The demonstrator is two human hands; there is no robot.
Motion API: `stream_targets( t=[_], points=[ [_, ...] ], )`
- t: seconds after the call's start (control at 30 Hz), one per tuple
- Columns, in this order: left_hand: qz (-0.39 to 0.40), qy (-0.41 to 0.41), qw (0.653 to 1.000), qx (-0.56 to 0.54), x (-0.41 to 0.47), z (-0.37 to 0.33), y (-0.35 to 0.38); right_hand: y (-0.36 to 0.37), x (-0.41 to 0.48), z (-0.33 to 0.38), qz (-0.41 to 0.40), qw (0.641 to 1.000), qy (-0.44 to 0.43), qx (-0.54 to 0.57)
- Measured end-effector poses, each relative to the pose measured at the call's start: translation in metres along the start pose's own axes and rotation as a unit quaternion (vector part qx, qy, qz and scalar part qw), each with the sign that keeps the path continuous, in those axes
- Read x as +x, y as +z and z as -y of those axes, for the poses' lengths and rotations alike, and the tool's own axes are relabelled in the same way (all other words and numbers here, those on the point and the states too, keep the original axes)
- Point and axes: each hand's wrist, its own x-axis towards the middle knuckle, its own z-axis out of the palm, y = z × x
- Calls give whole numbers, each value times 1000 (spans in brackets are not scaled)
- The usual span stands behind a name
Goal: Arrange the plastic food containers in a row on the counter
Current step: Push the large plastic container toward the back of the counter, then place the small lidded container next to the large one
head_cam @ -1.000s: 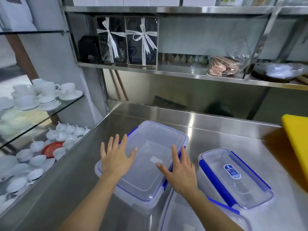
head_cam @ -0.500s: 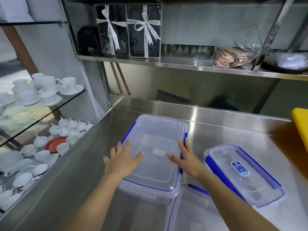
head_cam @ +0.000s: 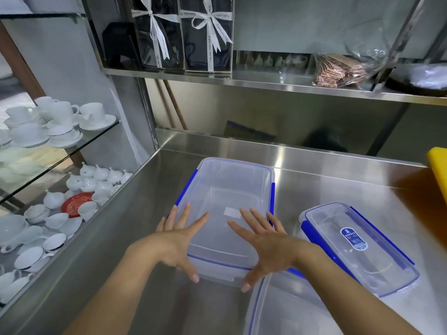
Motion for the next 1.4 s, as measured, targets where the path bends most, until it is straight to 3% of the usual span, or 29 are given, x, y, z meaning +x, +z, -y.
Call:
stream_targets(
  t=[0.23,0.33,0.73,0.83,0.97,1.03,1.13,1.27,1.4],
  points=[
    [-174,77,976,-109,32,5,-9,-16,17,-26,-72,996,27,41],
    [-239,90,962,-93,50,0,-13,-28,22,-37,-88,992,70,64],
    [-273,33,959,62,81,-25,-12,-24,32,-49,-168,974,149,-4],
    [-307,27,951,31,73,-38,-10,-23,23,-53,-182,973,140,-8],
    [-384,105,915,-69,61,-88,-10,-27,-9,-75,-256,951,171,27],
    [-364,122,914,-133,55,-123,-5,-24,-32,-92,-285,932,219,49],
    [-239,120,945,-187,52,-171,11,-12,-66,-118,-281,905,313,72],
    [-56,127,956,-257,58,-218,28,10,-103,-142,-185,886,415,92],
    [37,122,943,-306,67,-244,45,29,-118,-154,-113,871,450,164]
  ],
)
